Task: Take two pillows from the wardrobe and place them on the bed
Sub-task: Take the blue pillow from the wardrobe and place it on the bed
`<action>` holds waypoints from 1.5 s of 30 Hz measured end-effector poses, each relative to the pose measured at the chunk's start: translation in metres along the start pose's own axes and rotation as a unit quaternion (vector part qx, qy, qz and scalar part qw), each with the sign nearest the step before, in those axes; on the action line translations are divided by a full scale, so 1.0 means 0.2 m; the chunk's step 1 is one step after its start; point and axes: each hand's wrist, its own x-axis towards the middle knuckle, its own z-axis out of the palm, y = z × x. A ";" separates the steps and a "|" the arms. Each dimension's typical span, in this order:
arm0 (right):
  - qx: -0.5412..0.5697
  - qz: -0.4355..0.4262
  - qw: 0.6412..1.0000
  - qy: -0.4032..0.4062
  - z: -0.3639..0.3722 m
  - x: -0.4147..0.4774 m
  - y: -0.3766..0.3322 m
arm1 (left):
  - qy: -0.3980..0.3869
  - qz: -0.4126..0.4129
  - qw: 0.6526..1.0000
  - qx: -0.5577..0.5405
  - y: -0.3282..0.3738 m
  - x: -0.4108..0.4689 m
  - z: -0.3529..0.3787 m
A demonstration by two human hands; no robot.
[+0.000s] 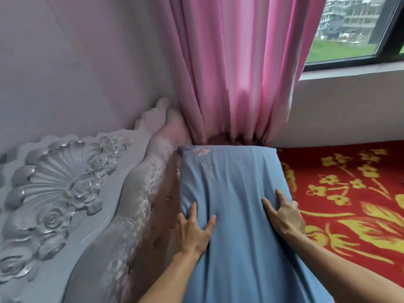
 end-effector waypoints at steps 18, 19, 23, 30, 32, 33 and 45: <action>0.006 -0.006 1.000 -0.012 1.19 1.15 0.18 | -0.014 -0.014 1.000 -0.023 -0.33 1.41 1.10; -0.002 -0.010 1.000 -0.027 1.25 1.16 0.21 | -0.032 -0.027 0.999 -0.026 -0.38 1.43 1.16; -0.099 -0.043 0.992 -0.062 1.47 1.12 0.36 | -0.110 -0.049 0.991 0.060 -0.57 1.35 1.39; -0.188 -0.099 0.976 -0.052 1.55 1.02 0.56 | -0.079 0.024 0.980 0.182 -0.61 1.11 1.45; -0.206 -0.092 0.971 -0.077 1.53 0.96 0.58 | -0.106 0.035 0.970 0.215 -0.61 1.03 1.41; -0.211 -0.087 0.969 -0.090 1.52 0.92 0.59 | -0.123 0.039 0.965 0.229 -0.61 0.98 1.38; -0.295 -0.137 0.921 -0.215 1.04 0.36 0.53 | -0.319 0.067 0.912 0.248 -0.49 0.39 0.88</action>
